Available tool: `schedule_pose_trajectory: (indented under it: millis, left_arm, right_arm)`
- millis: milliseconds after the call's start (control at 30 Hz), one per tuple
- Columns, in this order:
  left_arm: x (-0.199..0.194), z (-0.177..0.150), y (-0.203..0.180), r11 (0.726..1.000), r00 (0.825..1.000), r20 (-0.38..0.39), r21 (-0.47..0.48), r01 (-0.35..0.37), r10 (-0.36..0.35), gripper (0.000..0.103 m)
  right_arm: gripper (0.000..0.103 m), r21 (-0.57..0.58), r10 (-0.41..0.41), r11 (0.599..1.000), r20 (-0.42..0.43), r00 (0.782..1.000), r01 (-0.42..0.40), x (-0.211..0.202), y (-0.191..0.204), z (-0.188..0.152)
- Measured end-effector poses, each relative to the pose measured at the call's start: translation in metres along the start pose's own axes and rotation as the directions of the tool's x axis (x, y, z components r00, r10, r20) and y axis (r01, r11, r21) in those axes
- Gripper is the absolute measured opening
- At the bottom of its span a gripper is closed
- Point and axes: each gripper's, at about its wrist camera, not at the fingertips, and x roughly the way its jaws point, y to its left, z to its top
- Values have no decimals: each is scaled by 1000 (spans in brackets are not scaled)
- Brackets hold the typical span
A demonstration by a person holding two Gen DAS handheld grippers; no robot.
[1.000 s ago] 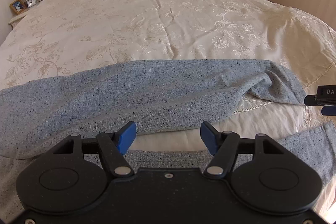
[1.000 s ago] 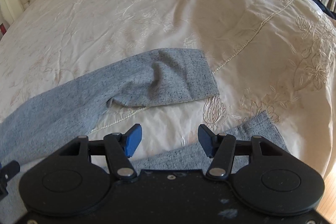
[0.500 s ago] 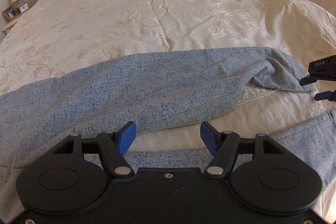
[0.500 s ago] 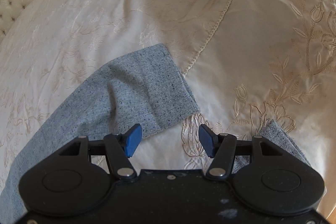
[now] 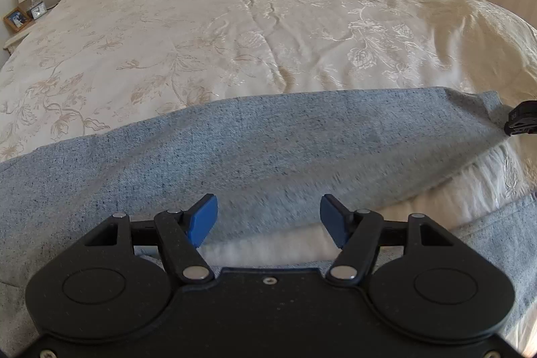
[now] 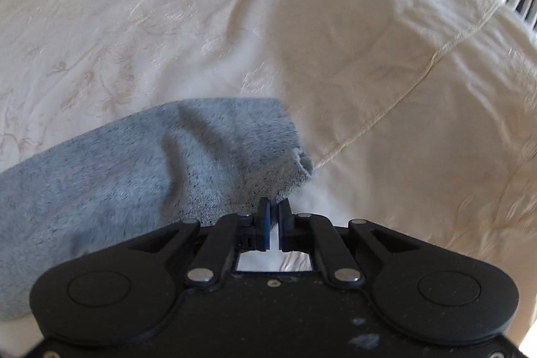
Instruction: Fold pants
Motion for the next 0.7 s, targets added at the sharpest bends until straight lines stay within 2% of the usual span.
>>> schedule_pose_trajectory:
  millis: [67, 167, 233, 267, 300, 367, 467, 600, 700]
  left_arm:
    - [5, 4, 8, 1000, 1000, -6, -12, -7, 7, 69]
    - [17, 6, 21, 999, 999, -13, -41, -35, 35, 69]
    - [32, 5, 25, 997, 997, -36, -40, -65, 63, 68]
    - [43, 4, 26, 997, 995, -73, -30, -71, 69, 68]
    - [55, 3, 26, 998, 992, -113, -25, -58, 55, 68]
    - [75, -2, 26, 998, 985, -166, -29, -48, 43, 68]
    - [81, -6, 19, 996, 988, -121, 24, -90, 92, 73]
    - [79, 0, 20, 995, 990, -111, 58, -78, 84, 71]
    - [69, 11, 34, 998, 992, -111, 47, -52, 57, 64]
  right_arm:
    - [5, -12, -69, 997, 38, 997, 70, 4, -2, 8]
    - [8, 31, -41, 999, 9, 999, 41, 9, -17, 14]
    - [20, 49, -45, 998, 59, 997, 42, -5, -17, 12]
    - [22, 46, -36, 998, 94, 995, 32, -14, -14, 10]
    - [25, 32, -6, 999, 127, 992, 2, -24, -8, 7]
    - [26, -12, 102, 995, 151, 983, -102, -42, 12, 2]
    - [28, -48, 247, 969, 140, 959, -243, -60, 44, -13]
    - [29, -128, 416, 903, 27, 909, -410, -66, 97, -34]
    - [29, -195, 437, 877, -56, 898, -439, -62, 128, -50]
